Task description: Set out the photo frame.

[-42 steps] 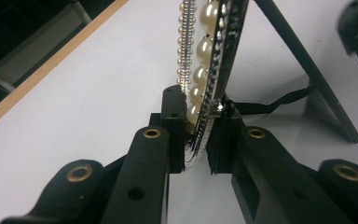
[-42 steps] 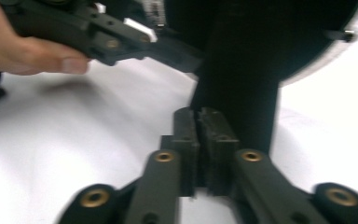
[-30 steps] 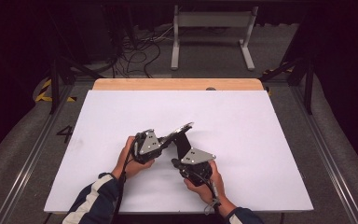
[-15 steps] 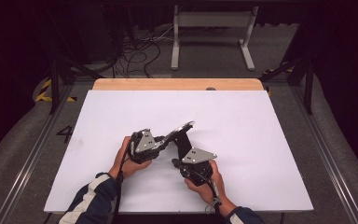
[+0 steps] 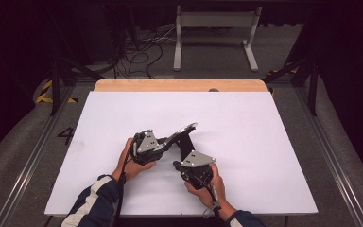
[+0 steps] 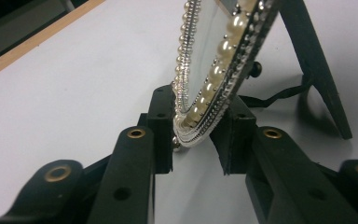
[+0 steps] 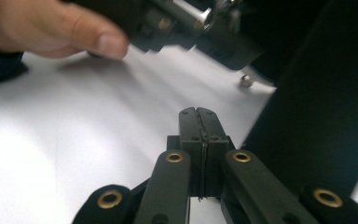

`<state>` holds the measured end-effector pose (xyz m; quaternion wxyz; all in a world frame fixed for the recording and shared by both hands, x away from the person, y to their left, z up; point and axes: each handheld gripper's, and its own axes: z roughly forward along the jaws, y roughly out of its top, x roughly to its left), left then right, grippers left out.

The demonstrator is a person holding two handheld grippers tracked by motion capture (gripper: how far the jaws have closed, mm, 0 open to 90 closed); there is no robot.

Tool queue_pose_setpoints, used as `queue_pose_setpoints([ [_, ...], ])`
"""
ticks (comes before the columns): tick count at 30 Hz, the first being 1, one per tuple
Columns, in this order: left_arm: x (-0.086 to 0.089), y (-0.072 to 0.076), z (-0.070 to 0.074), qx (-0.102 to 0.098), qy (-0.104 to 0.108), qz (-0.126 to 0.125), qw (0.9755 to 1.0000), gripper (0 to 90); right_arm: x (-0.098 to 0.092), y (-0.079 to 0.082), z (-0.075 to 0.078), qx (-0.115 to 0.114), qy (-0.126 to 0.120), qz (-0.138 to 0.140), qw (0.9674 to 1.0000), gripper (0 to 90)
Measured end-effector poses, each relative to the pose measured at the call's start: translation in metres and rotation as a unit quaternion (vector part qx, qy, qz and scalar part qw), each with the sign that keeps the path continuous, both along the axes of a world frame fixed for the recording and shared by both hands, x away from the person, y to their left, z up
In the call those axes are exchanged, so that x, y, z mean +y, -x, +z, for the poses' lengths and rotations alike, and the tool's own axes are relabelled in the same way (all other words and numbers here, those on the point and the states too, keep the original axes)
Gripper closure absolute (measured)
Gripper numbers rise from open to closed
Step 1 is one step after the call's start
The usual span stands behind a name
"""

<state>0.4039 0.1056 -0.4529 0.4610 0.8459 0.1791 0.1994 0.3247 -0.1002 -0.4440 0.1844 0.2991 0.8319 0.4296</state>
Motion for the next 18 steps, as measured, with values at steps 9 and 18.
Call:
queue_pose_setpoints([
  [9, -0.003, 0.001, 0.001, -0.018, -0.022, -0.001, 0.9996, 77.1, 0.013, -0.005, -0.008, 0.008, 0.027, -0.006, 0.9996, 90.0],
  [18, -0.003, -0.001, -0.001, -0.002, -0.004, -0.001, 1.0, 73.8, 0.02, -0.006, -0.011, 0.009, 0.031, -0.017, 0.9993, 90.0],
])
